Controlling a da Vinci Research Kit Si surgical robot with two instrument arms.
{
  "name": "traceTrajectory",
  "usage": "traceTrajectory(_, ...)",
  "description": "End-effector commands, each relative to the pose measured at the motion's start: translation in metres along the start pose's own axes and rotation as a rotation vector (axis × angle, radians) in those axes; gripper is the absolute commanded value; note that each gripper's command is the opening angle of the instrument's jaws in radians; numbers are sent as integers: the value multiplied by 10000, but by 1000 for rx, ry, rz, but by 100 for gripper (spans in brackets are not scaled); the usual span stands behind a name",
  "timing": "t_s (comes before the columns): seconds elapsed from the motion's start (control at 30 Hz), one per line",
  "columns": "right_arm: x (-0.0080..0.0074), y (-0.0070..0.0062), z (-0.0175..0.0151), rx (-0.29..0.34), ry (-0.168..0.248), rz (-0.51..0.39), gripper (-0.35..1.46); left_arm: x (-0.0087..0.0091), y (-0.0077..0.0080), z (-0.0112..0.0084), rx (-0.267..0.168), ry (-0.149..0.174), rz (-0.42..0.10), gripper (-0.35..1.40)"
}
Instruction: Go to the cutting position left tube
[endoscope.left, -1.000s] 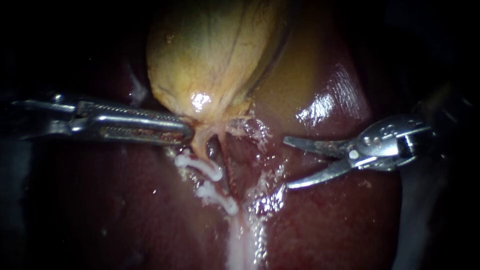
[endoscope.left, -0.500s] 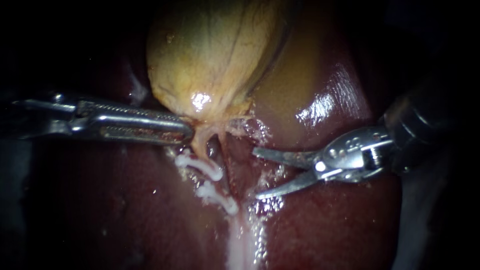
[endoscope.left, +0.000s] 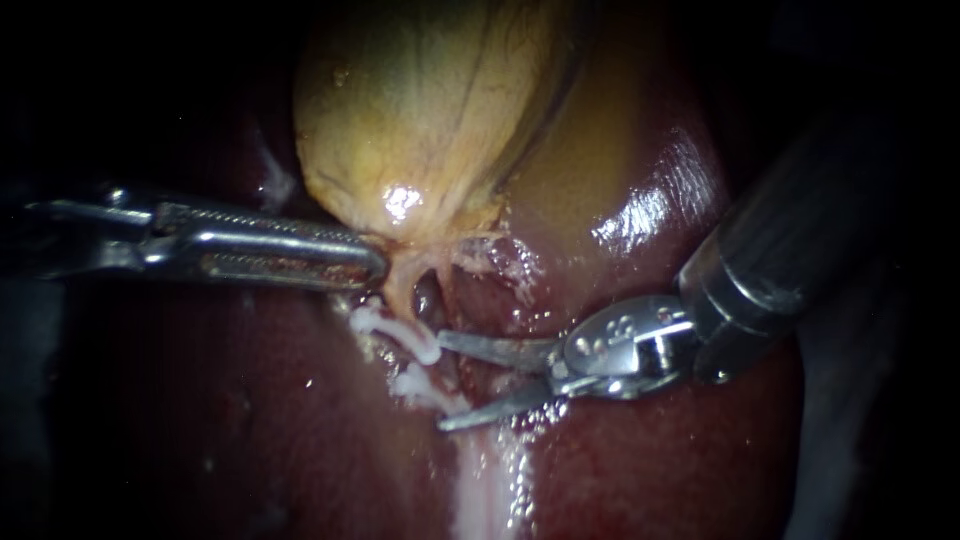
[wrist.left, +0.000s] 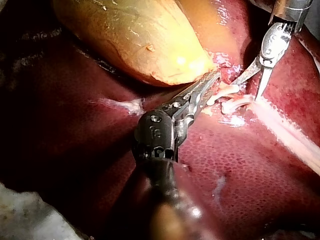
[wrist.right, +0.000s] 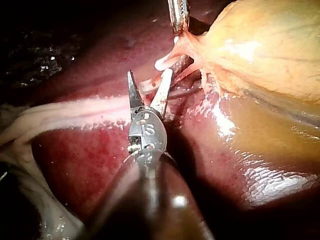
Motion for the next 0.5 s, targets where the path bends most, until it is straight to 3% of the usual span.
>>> traceTrajectory(0.03,-1,0,2,3,-3,-1,143,1,1,0,1,1,0,-35)
traceTrajectory(0.5,3,3,32,18,0,17,143,1,3,2,3,1,-1,-35)
